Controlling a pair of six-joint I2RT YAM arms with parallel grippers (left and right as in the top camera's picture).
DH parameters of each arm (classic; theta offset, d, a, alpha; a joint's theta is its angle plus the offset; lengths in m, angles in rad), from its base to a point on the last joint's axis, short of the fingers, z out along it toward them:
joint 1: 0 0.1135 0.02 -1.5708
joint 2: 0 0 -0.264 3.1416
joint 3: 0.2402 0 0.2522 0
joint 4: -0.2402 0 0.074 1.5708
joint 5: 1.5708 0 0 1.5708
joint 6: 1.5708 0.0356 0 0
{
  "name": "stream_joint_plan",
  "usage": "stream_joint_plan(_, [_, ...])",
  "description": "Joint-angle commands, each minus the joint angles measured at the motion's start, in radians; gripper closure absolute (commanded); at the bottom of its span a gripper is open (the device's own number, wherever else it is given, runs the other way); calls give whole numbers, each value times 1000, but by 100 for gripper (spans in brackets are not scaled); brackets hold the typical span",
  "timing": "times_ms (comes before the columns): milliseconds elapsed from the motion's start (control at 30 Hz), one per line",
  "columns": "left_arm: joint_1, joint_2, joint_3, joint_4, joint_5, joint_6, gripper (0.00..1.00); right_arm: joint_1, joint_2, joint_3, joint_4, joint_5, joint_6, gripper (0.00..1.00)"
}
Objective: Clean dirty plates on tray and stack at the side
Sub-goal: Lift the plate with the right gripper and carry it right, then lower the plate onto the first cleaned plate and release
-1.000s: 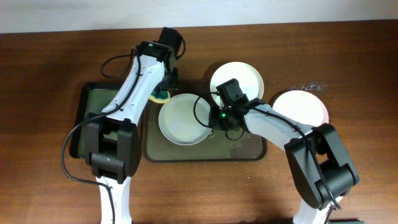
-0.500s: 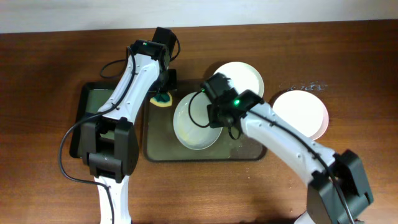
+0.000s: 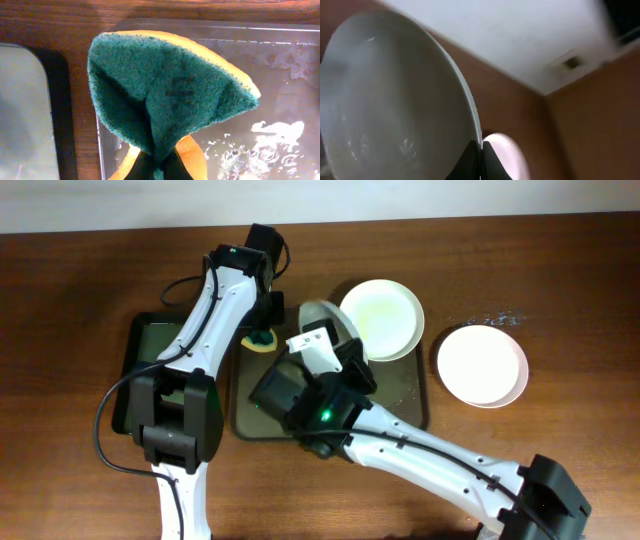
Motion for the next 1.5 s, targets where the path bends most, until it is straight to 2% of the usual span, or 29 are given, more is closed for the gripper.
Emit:
stream_joint_plan(0, [2, -3, 18, -2, 8, 19, 100, 20, -34, 18, 0, 217, 5, 96])
stream_joint_plan(333, [2, -3, 18, -2, 8, 19, 100, 19, -34, 18, 0, 220, 5, 96])
stream_joint_plan(467, [2, -3, 18, -2, 8, 19, 100, 2, -34, 18, -43, 0, 10, 96])
stream_joint_plan(600, [2, -3, 18, -2, 8, 19, 100, -90, -34, 18, -98, -335, 66, 96])
stream_joint_plan(700, [2, -3, 18, -2, 8, 19, 100, -214, -66, 18, -92, -653, 65, 96])
stream_joint_plan(767, [2, -3, 18, -2, 8, 19, 100, -285, -98, 18, -87, -772, 64, 96])
stream_joint_plan(900, [2, -3, 18, -2, 8, 19, 100, -536, -215, 18, -70, -1126, -14, 96])
stream_joint_plan(1000, [2, -3, 18, -2, 8, 19, 100, -716, -270, 18, -87, -1269, -34, 96])
stream_joint_plan(1167, [2, -3, 18, -2, 8, 19, 100, -991, -277, 14, -162, -1303, -68, 96])
stream_joint_plan(1233, [2, -3, 18, -1, 8, 19, 100, -1119, -260, -18, -172, -1249, -74, 96])
stream_joint_plan(1467, [2, -3, 18, -2, 8, 19, 100, -1353, -172, -134, -122, -1231, -74, 96])
